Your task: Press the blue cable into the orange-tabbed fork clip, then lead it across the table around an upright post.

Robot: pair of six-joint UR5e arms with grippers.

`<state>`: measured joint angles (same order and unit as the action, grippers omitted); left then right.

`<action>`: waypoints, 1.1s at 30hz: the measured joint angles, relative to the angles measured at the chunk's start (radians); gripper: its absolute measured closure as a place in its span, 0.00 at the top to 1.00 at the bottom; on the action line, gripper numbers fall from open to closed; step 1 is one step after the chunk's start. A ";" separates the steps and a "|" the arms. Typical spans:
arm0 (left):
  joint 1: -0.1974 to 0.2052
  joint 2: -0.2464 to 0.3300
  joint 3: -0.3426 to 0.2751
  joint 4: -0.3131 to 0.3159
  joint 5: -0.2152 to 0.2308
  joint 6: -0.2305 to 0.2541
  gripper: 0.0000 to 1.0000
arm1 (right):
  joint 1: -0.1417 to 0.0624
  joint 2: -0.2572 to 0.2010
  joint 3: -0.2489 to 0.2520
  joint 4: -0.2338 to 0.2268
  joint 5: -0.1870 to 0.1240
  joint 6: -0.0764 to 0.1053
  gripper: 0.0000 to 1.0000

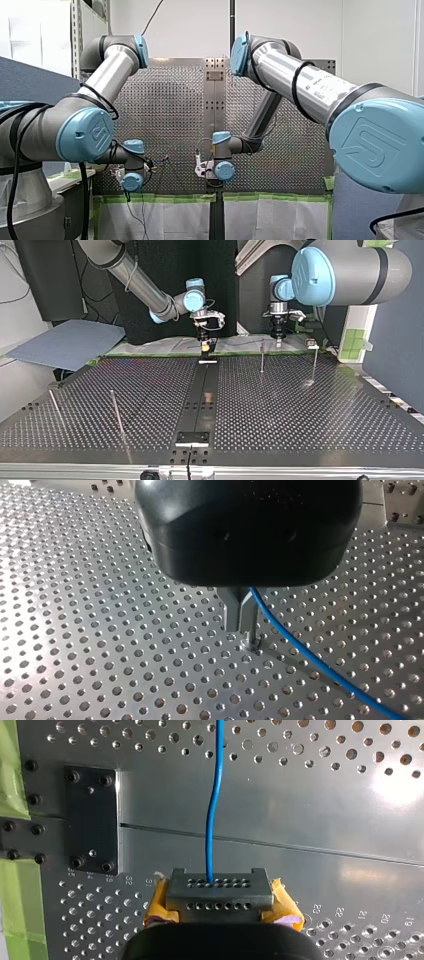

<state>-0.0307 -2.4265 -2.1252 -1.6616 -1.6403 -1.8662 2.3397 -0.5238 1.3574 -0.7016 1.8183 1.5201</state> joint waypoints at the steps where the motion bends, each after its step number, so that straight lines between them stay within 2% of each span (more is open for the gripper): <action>1: 0.001 0.000 0.001 -0.004 0.006 -0.001 0.00 | 0.000 0.000 0.000 0.000 0.000 -0.001 0.00; 7: 0.002 -0.001 0.014 -0.031 0.027 -0.012 0.00 | 0.007 0.002 0.000 -0.002 0.002 -0.006 0.00; 13: 0.003 -0.002 0.028 -0.075 0.032 -0.017 0.00 | 0.010 0.012 -0.001 -0.002 0.003 -0.001 0.00; 19: 0.003 -0.002 0.042 -0.113 0.032 -0.019 0.00 | 0.009 0.037 -0.012 0.000 0.003 0.003 0.00; 33: 0.005 -0.002 0.102 -0.209 0.036 -0.036 0.00 | -0.001 0.041 -0.037 0.002 0.003 0.007 0.00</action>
<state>-0.0260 -2.4285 -2.0236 -1.8701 -1.6039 -1.9019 2.3388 -0.4826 1.3205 -0.6997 1.8210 1.5269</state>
